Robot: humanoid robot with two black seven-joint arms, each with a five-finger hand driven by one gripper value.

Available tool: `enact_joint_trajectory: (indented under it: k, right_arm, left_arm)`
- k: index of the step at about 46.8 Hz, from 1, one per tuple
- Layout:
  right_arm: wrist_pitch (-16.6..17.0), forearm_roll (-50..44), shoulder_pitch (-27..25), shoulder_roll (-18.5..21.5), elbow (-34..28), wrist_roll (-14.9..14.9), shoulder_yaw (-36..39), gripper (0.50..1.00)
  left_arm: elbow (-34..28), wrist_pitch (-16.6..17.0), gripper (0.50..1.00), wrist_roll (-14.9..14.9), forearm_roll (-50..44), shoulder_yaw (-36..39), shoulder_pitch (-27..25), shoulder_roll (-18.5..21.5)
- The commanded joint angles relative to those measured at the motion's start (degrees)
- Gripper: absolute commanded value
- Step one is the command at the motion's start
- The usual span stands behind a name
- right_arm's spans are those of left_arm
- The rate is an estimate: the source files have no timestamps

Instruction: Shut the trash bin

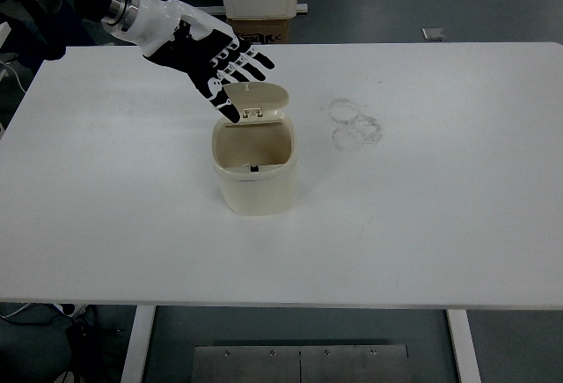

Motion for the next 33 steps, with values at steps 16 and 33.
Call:
enact_joint_trajectory:
  k: [16, 33]
  right_arm:
    - [0.0, 0.0, 0.0, 0.0, 0.0, 0.0, 0.0, 0.991]
    - [0.0, 0.0, 0.0, 0.0, 0.0, 0.0, 0.0, 0.991]
  left_arm:
    - [-4.4, 0.0, 1.0, 2.4, -1.7, -0.2, -0.6, 0.7]
    - [-8.3, 0.0, 1.0, 2.4, -1.1, 0.1, -0.4, 0.9]
